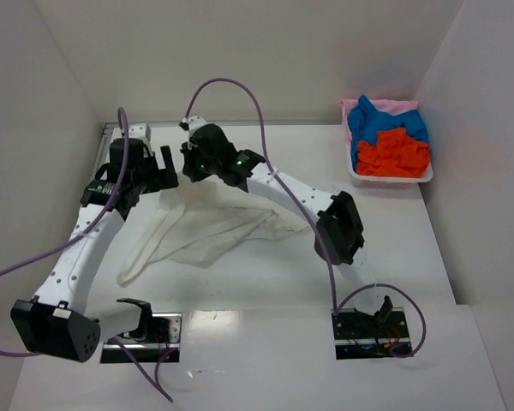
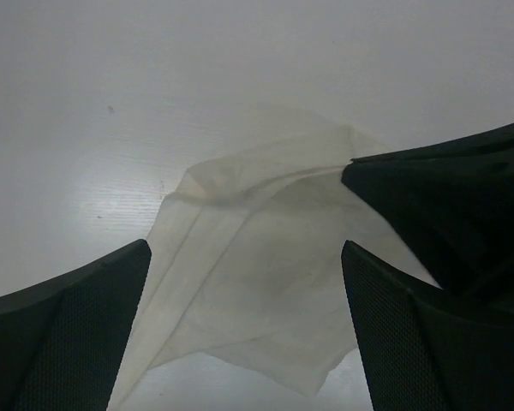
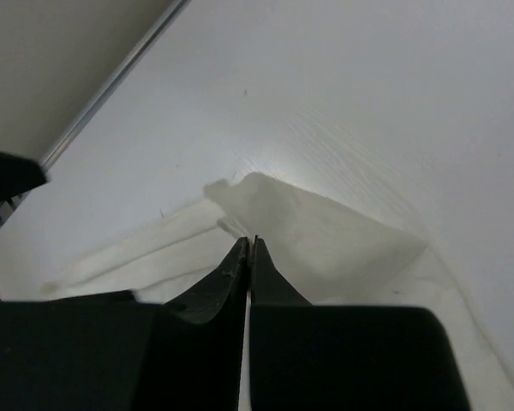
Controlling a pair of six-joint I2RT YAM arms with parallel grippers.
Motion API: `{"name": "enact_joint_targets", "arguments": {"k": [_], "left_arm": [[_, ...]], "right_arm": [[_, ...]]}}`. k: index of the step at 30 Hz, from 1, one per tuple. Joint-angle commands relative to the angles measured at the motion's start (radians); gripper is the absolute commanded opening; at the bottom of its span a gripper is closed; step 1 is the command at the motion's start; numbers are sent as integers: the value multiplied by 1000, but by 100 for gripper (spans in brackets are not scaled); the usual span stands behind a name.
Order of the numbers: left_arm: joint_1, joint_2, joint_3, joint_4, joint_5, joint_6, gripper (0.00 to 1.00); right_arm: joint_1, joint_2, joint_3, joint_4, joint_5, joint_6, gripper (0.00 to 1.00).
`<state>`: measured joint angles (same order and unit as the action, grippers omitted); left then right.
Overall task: Fold and stack the t-shirts
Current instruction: Flatten out the tshirt
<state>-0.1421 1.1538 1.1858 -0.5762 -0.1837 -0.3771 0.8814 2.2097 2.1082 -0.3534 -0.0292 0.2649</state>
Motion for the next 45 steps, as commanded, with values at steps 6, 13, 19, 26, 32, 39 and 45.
{"name": "enact_joint_targets", "arguments": {"k": [6, 13, 19, 26, 32, 39, 45], "left_arm": [[10, 6, 41, 131, 356, 300, 100], [10, -37, -93, 262, 615, 397, 100], [10, -46, -71, 271, 606, 423, 100], [10, -17, -60, 303, 653, 423, 100], [10, -29, -71, 366, 653, 403, 97], [10, -43, -71, 400, 644, 414, 83], [10, -6, -60, 388, 664, 423, 72]], "right_arm": [[-2, -341, -157, 149, 69, -113, 0], [-2, -360, -221, 152, 41, -113, 0], [-2, -360, -231, 143, 22, -95, 0], [-2, -351, -241, 143, 3, -59, 0], [-2, -369, -276, 143, -17, -41, 0], [-2, -387, -310, 162, -38, -13, 0], [-2, -407, -320, 162, -48, -13, 0]]}}
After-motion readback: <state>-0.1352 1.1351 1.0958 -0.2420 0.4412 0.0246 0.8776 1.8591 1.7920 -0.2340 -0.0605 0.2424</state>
